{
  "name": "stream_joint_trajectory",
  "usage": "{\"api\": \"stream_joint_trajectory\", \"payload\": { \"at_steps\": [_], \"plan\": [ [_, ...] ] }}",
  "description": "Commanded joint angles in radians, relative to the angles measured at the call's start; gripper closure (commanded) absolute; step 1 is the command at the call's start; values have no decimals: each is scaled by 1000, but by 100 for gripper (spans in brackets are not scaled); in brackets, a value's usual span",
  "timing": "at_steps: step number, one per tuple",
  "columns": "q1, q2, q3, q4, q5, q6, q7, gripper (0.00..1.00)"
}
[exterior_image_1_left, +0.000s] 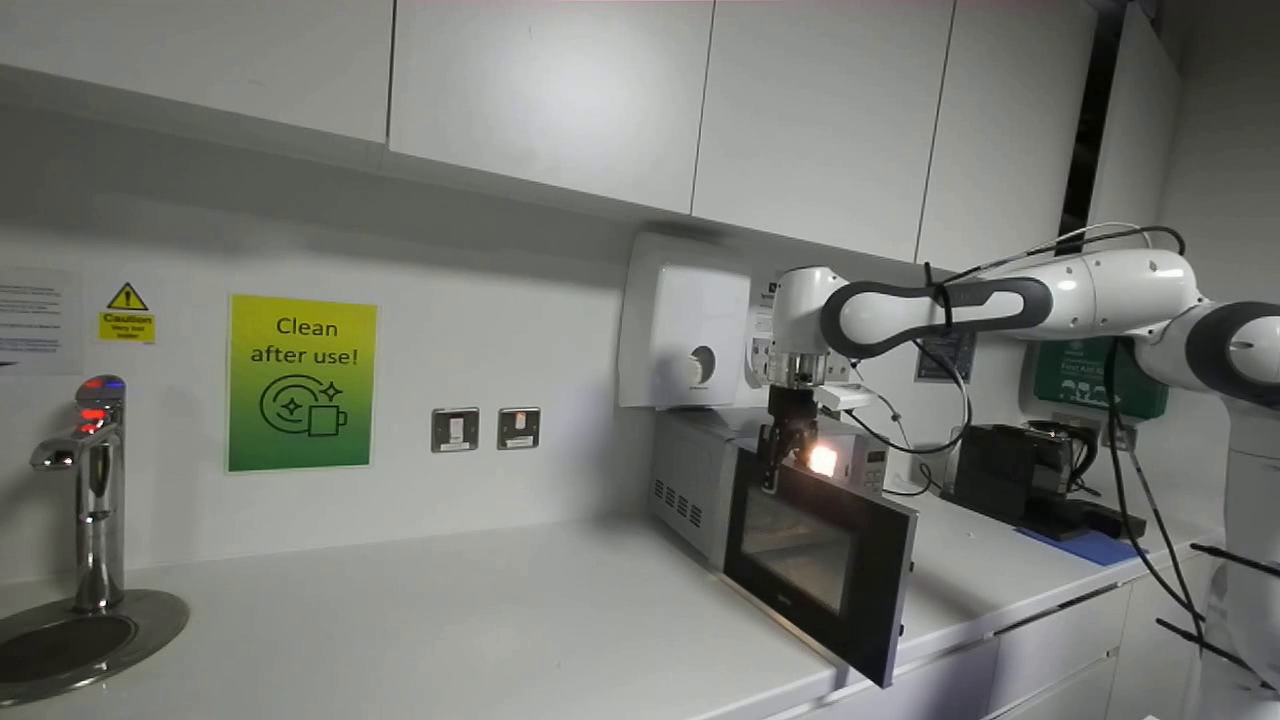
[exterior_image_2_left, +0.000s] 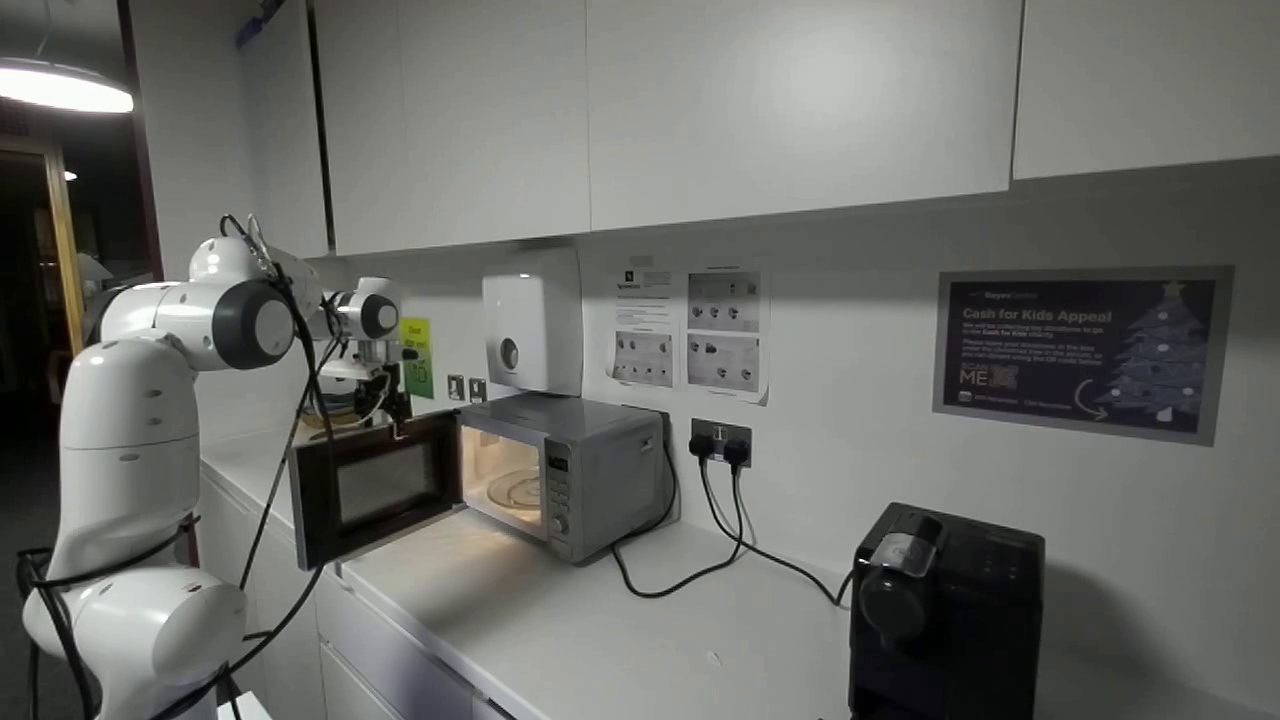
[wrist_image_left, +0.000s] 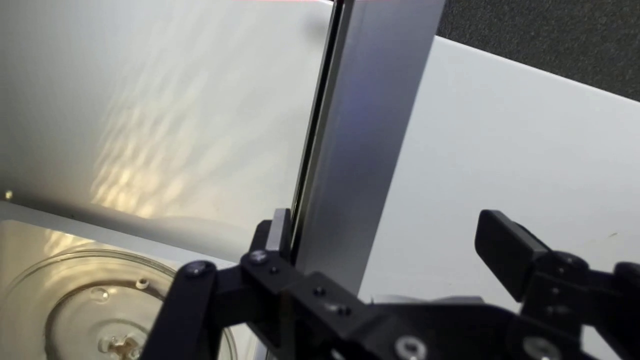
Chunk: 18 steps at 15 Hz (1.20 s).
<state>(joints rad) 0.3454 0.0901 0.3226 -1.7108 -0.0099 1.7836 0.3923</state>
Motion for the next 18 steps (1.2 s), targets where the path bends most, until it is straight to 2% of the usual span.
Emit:
{"api": "stream_joint_trajectory", "payload": {
  "at_steps": [1, 18],
  "plan": [
    [17, 4, 0, 39, -33, 2, 56, 0],
    [11, -21, -21, 120, -120, -30, 147, 0]
  ]
}}
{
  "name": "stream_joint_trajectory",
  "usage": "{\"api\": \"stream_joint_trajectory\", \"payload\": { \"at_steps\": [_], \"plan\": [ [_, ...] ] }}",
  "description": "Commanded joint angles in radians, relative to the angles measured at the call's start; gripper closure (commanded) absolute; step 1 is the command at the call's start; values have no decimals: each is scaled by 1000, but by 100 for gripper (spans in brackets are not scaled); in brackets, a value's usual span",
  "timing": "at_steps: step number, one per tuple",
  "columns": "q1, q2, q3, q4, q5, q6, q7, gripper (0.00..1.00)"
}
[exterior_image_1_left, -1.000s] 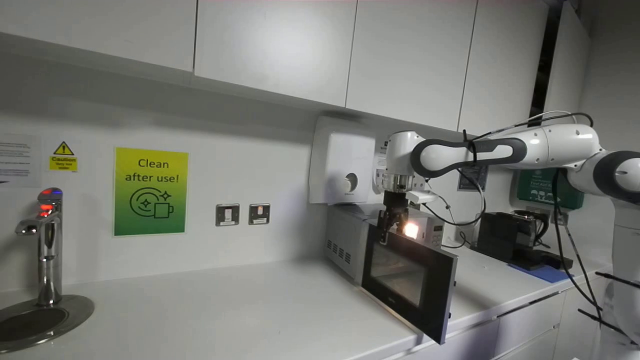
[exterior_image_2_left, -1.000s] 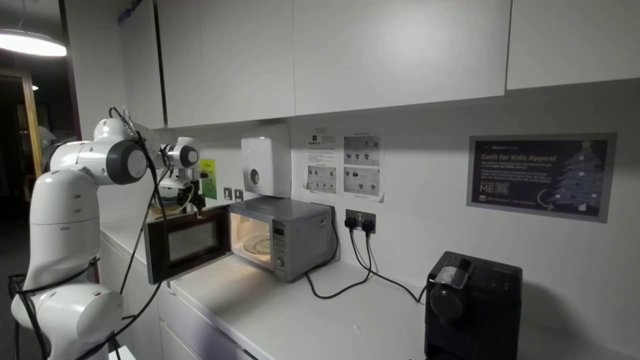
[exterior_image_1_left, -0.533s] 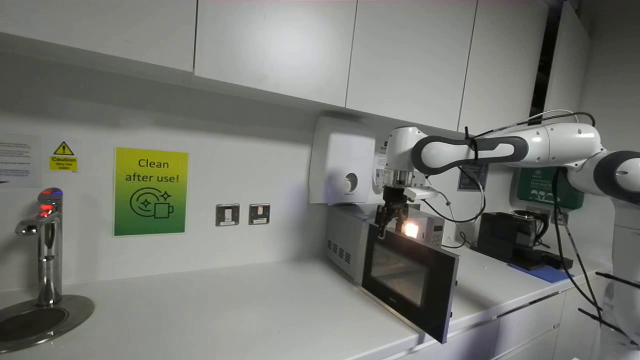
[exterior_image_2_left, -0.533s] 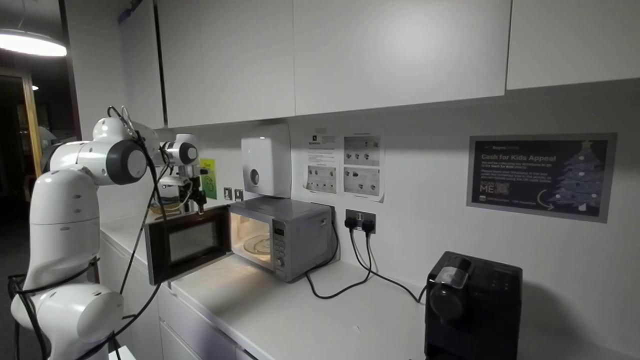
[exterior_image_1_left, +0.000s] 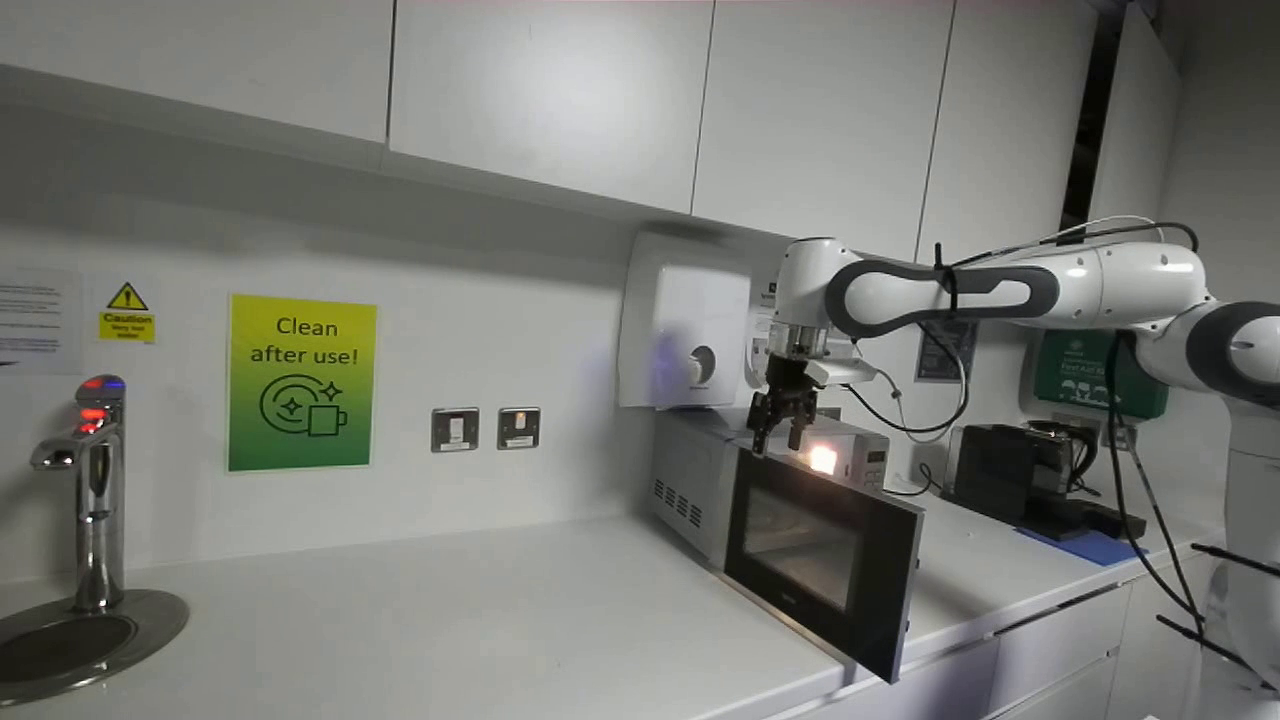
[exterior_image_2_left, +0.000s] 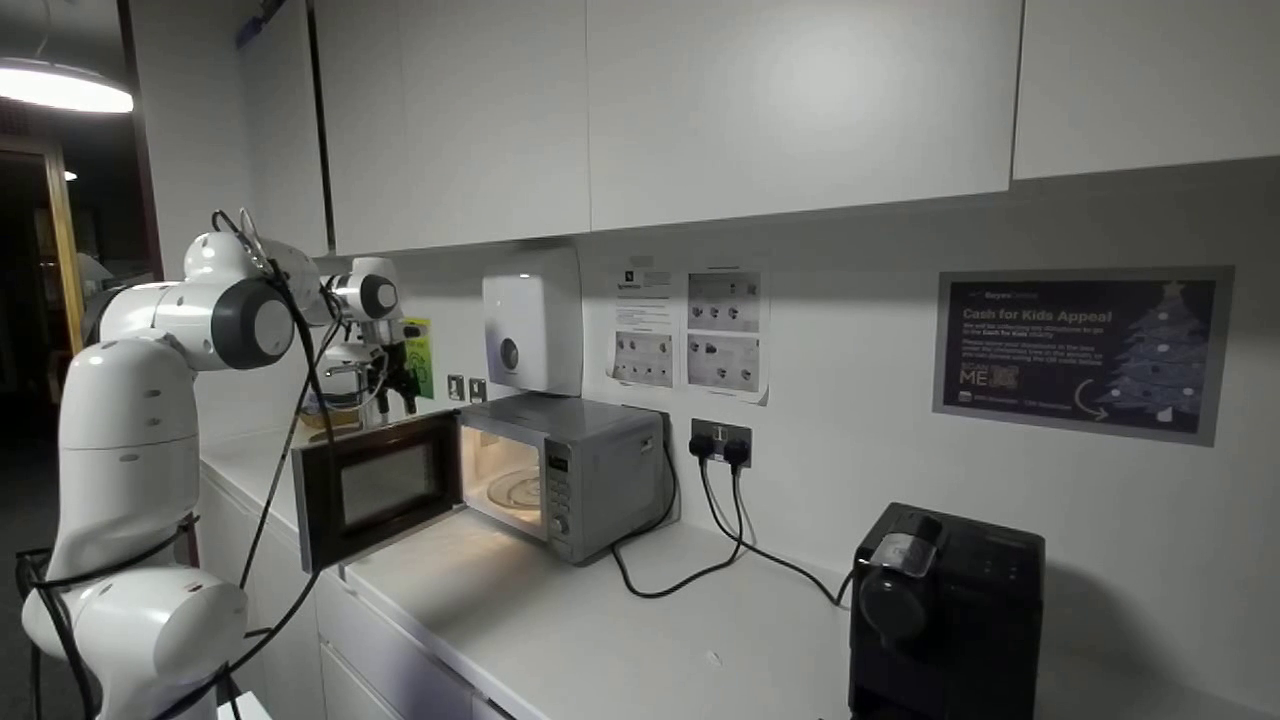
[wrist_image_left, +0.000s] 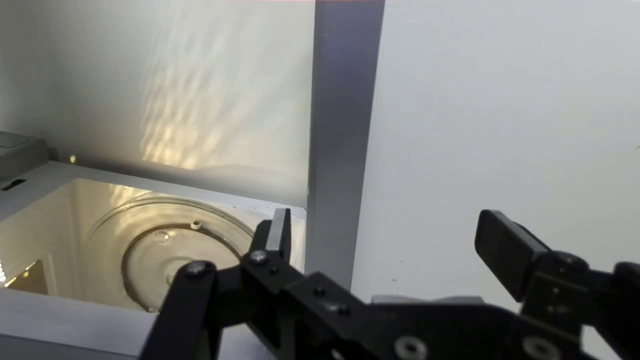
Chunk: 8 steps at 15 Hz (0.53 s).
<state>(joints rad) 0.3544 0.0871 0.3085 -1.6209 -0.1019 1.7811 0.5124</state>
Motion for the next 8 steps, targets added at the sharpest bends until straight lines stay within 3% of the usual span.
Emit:
{"api": "stream_joint_trajectory", "payload": {
  "at_steps": [1, 8],
  "plan": [
    [1, -21, -9, 36, -33, -30, 27, 0],
    [-36, -67, -40, 65, -56, -22, 18, 0]
  ]
}}
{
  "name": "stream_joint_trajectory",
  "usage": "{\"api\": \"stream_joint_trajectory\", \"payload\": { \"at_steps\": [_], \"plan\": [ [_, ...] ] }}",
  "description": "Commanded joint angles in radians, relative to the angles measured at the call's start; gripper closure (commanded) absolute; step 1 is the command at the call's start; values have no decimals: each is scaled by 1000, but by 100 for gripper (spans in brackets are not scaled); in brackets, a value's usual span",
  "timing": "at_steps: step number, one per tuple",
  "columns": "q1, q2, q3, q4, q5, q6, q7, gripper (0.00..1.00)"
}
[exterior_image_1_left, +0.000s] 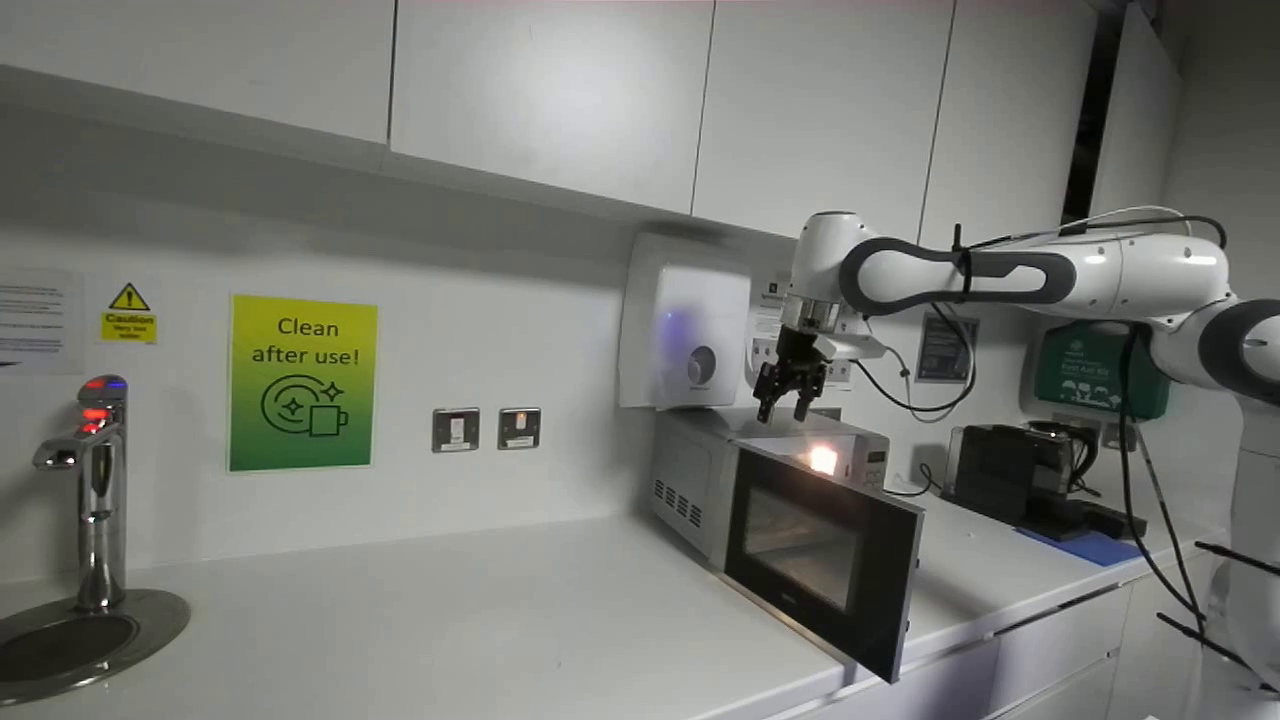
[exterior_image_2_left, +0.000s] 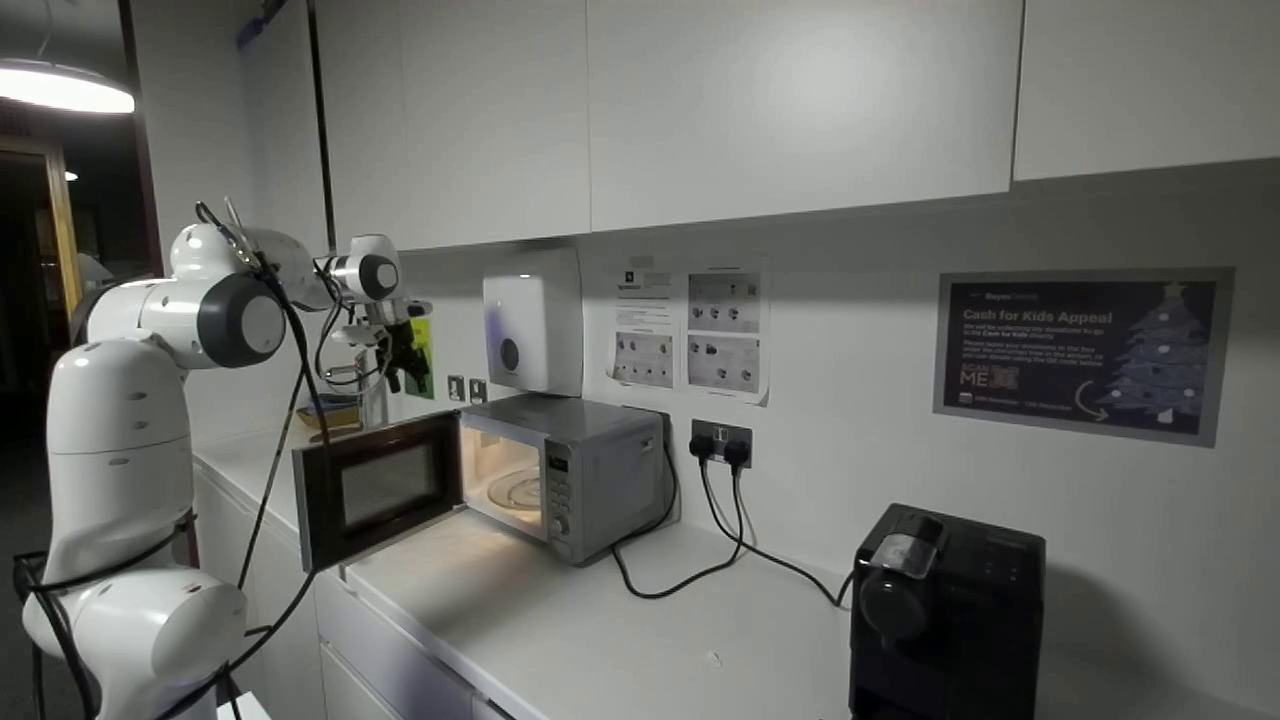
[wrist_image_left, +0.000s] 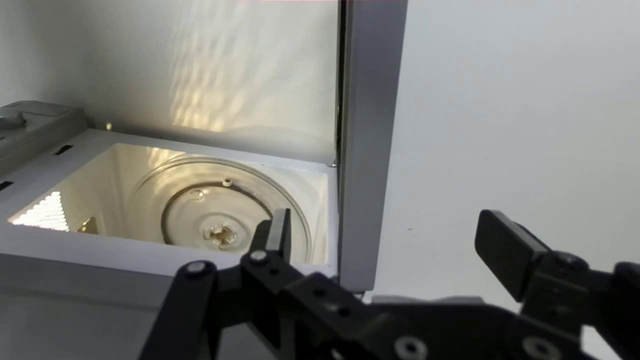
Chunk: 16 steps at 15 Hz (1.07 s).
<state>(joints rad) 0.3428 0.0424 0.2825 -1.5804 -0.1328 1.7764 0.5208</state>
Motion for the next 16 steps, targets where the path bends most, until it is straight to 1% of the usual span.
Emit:
{"api": "stream_joint_trajectory", "payload": {
  "at_steps": [1, 5, 6, 10, 16],
  "plan": [
    [-36, -29, -22, 23, -29, -13, 4, 0],
    [-81, -37, -59, 30, -28, -8, -10, 0],
    [-81, -91, -56, -10, -19, -24, 6, 0],
    [-101, -147, -58, -33, 8, -47, -8, 0],
    [-118, -236, -58, -65, 48, -130, -23, 0]
  ]
}}
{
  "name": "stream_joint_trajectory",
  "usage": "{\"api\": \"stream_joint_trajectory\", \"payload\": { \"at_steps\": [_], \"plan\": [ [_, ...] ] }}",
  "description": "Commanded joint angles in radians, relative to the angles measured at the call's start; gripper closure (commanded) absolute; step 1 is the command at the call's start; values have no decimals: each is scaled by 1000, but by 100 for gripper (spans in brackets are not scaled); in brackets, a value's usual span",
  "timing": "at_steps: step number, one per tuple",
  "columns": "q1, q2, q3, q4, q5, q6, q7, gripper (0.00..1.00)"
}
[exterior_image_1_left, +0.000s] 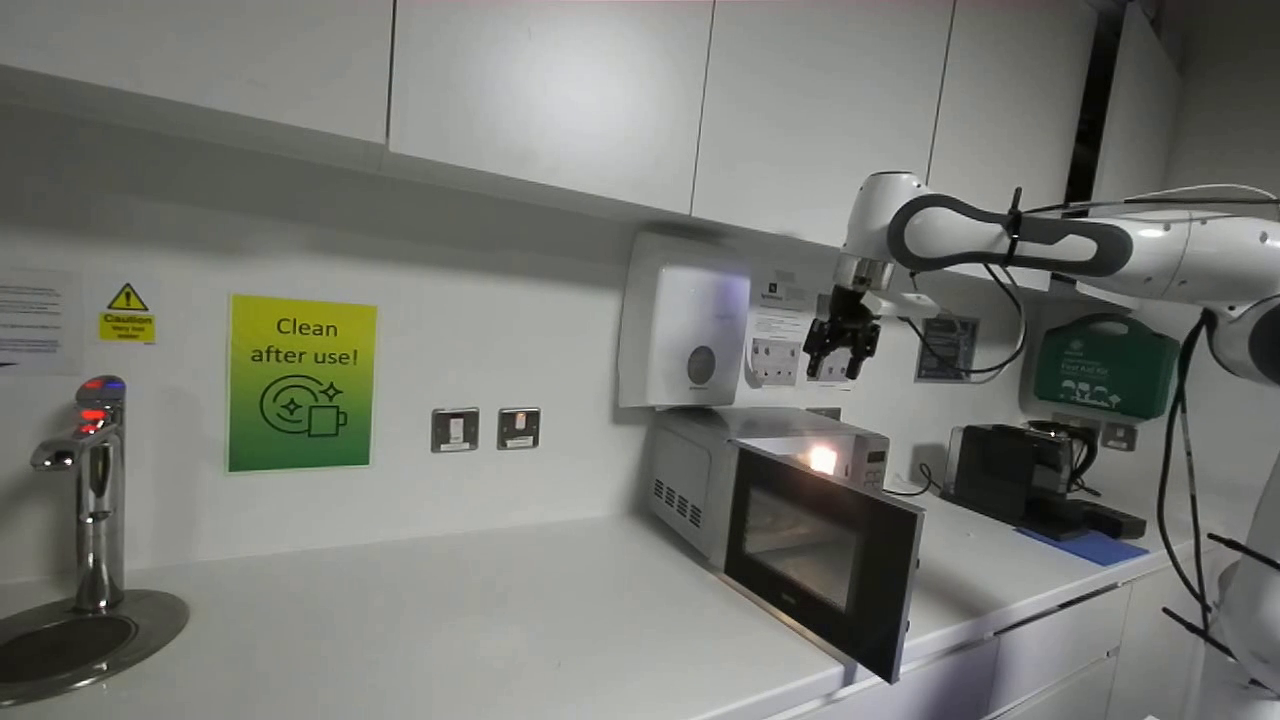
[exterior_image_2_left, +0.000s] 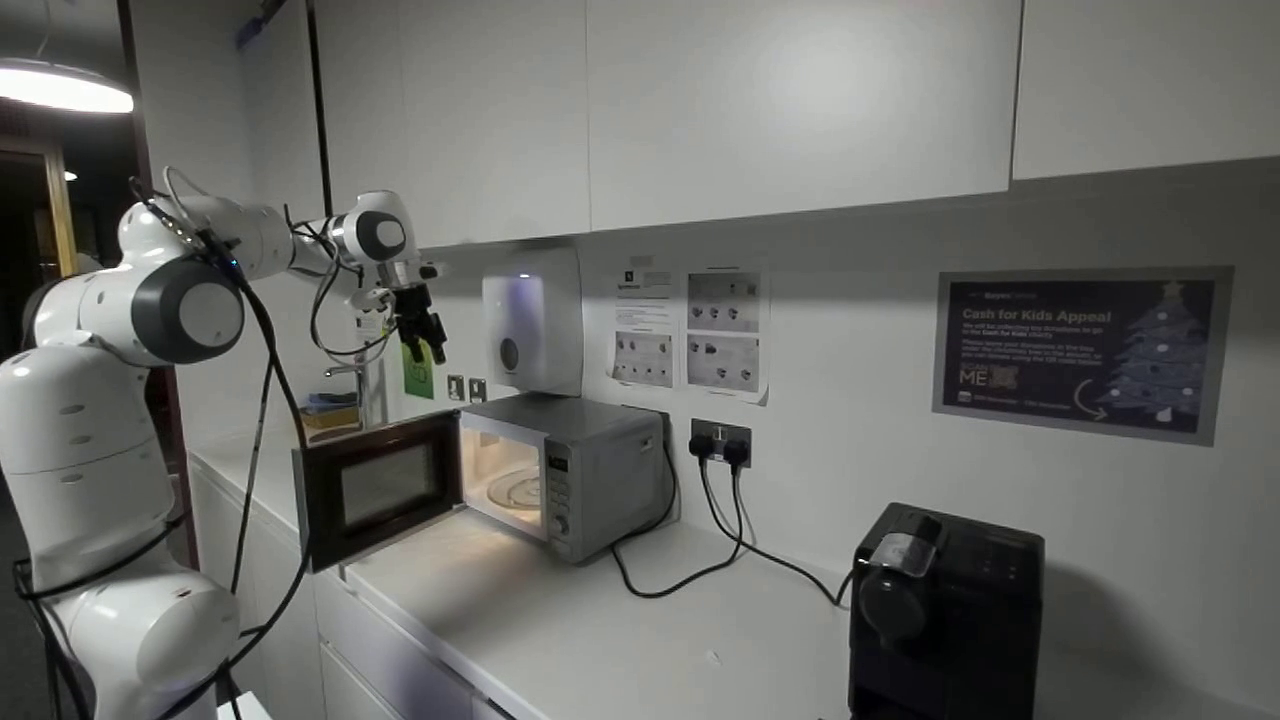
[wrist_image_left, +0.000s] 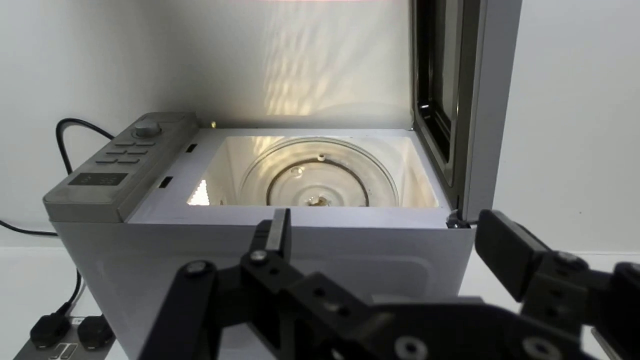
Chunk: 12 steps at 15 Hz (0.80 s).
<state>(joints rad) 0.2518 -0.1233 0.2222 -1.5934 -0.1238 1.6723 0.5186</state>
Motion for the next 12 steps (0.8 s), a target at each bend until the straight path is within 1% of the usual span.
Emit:
{"api": "stream_joint_trajectory", "payload": {
  "at_steps": [1, 6, 12],
  "plan": [
    [-32, -80, 1, -57, 45, -38, -21, 0],
    [-67, -140, -9, -93, 63, -76, -18, 0],
    [-115, -201, -32, -144, 74, -71, -19, 0]
  ]
}}
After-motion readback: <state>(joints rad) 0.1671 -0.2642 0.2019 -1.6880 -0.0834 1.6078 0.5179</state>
